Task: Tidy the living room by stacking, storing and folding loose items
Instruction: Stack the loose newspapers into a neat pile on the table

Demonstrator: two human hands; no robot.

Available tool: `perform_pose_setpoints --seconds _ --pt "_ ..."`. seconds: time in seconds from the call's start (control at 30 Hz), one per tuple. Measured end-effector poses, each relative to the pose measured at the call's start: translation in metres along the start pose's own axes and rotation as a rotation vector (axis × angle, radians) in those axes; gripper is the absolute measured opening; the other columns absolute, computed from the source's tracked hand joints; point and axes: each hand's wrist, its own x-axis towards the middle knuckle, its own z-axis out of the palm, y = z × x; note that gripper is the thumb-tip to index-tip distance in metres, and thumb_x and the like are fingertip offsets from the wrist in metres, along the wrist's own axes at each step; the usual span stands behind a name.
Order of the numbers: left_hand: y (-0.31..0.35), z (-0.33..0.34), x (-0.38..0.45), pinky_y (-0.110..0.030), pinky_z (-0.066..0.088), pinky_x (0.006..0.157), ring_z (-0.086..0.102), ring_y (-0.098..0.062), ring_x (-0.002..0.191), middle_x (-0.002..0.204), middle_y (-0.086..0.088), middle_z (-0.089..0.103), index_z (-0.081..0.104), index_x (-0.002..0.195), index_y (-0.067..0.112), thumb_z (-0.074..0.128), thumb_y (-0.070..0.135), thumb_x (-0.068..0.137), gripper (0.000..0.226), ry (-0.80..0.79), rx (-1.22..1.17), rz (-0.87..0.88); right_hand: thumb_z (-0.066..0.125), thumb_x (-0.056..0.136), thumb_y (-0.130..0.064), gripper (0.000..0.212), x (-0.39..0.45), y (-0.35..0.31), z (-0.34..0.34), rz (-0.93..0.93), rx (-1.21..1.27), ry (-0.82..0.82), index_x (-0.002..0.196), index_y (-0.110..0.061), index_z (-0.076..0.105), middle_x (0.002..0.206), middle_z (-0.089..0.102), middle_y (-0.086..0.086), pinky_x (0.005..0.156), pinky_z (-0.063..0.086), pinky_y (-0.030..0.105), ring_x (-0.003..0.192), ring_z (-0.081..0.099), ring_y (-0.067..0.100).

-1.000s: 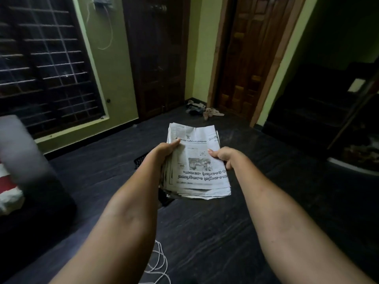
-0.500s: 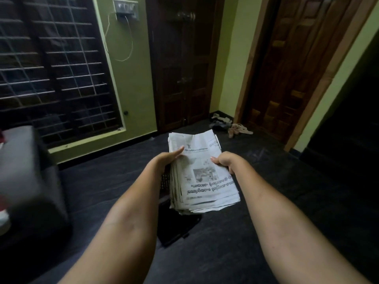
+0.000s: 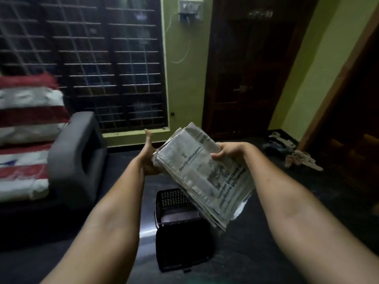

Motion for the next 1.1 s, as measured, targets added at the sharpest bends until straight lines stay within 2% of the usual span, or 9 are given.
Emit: perform_pose_setpoints --seconds 0.1,0.2,0.3,0.43,0.53,0.67,0.77,0.87,1.1 --pt "0.016 0.017 0.009 -0.024 0.050 0.040 0.062 -0.023 0.043 0.057 -0.013 0.065 0.069 0.074 0.007 0.027 0.092 0.066 0.095 0.068 0.211 -0.025 0.054 0.095 -0.015 0.030 0.030 -0.019 -0.035 0.028 -0.207 -0.150 0.125 -0.016 0.048 0.110 0.064 0.014 0.092 0.044 0.066 0.097 0.064 0.037" --pt "0.012 0.023 0.017 -0.032 0.057 0.057 0.068 -0.019 0.059 0.076 -0.008 0.072 0.065 0.098 0.010 0.086 0.051 0.049 0.068 0.105 0.446 -0.106 0.054 0.096 -0.014 0.015 0.054 -0.030 -0.045 0.010 -0.300 -0.218 0.111 -0.014 0.054 0.096 0.069 0.009 0.087 0.050 0.061 0.076 0.069 0.026" --pt "0.000 0.019 0.026 -0.038 0.058 0.068 0.071 -0.023 0.078 0.099 -0.011 0.072 0.062 0.112 0.014 0.092 0.027 0.047 0.074 0.120 0.391 -0.016 0.064 0.090 -0.018 0.008 0.073 -0.028 -0.052 -0.075 -0.325 -0.222 0.097 -0.014 0.061 0.086 0.070 0.005 0.074 0.058 0.045 0.070 0.069 0.021" --pt "-0.003 0.012 0.025 -0.048 0.050 0.092 0.064 -0.032 0.104 0.119 -0.016 0.066 0.056 0.127 0.017 0.087 0.022 0.058 0.076 0.190 0.275 0.100 0.075 0.079 -0.036 0.034 0.097 -0.009 -0.076 -0.371 -0.151 0.127 0.103 -0.013 0.064 0.102 0.068 0.003 0.087 0.050 0.030 0.097 0.063 0.018" --pt "-0.003 0.003 0.023 -0.039 0.057 0.077 0.071 -0.026 0.086 0.103 -0.012 0.072 0.057 0.122 0.018 0.081 0.012 0.067 0.061 0.275 0.176 0.134 0.049 0.085 -0.067 0.072 0.118 0.025 -0.093 -0.164 0.247 0.362 0.131 -0.013 0.052 0.134 0.055 0.013 0.097 0.042 0.040 0.120 0.053 0.030" --pt "-0.003 -0.012 0.028 -0.035 0.060 0.072 0.071 -0.025 0.083 0.103 -0.013 0.071 0.055 0.124 0.012 0.094 0.023 0.045 0.089 0.317 0.095 0.150 0.016 0.047 -0.104 0.125 0.144 0.078 -0.088 0.239 0.491 0.050 0.125 -0.017 0.061 0.118 0.064 0.024 0.102 0.032 0.065 0.110 0.058 0.046" --pt "-0.001 -0.014 0.038 -0.036 0.058 0.074 0.071 -0.024 0.081 0.100 -0.013 0.072 0.054 0.123 0.012 0.075 0.014 0.070 0.057 0.345 0.058 0.140 0.001 0.075 -0.086 0.106 0.142 0.074 -0.065 0.072 0.773 -0.095 0.124 -0.013 0.059 0.103 0.071 0.017 0.088 0.050 0.051 0.087 0.069 0.033" --pt "0.002 -0.024 0.047 -0.035 0.057 0.072 0.072 -0.023 0.076 0.094 -0.013 0.073 0.055 0.119 0.011 0.067 0.012 0.075 0.045 0.377 0.025 0.115 0.004 0.072 -0.088 0.106 0.147 0.069 -0.059 0.032 0.947 -0.144 0.111 -0.012 0.067 0.103 0.070 0.019 0.069 0.057 0.047 0.081 0.071 0.035" --pt "0.012 -0.066 0.092 -0.034 0.059 0.068 0.072 -0.021 0.075 0.092 -0.009 0.074 0.055 0.120 0.013 0.062 0.010 0.086 0.034 0.390 0.062 0.055 0.073 0.079 -0.032 0.034 0.202 0.056 -0.054 0.214 0.504 -0.091 0.101 -0.006 0.067 0.080 0.074 0.011 0.078 0.057 0.047 0.069 0.072 0.024"
